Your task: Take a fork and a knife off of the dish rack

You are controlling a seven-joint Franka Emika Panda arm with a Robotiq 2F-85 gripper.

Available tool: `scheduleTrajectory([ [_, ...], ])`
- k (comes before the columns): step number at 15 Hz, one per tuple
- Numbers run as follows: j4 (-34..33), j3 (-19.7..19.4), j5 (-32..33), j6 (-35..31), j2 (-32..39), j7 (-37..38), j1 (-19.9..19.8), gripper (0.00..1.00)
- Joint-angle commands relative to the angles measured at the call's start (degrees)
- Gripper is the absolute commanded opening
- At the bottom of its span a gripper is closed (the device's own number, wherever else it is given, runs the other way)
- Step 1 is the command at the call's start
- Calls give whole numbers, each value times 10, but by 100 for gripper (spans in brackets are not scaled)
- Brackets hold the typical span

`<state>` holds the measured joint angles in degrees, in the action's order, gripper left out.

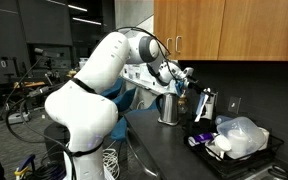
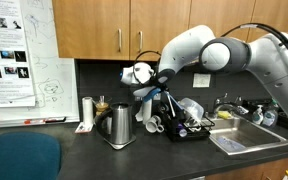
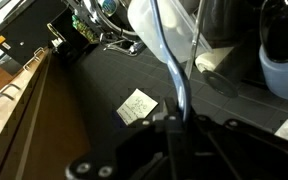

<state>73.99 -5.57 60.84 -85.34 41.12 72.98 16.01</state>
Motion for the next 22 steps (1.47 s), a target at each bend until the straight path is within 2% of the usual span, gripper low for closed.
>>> scheduleTrajectory([
  [1,21,10,25,18,-33,3,-4,2],
  [8,35,30,39,48,-53,-34,-4,2],
  [17,142,81,-40,66,-85,-48,-16,2],
  [22,173,91,-74,40,-93,-43,-21,2],
])
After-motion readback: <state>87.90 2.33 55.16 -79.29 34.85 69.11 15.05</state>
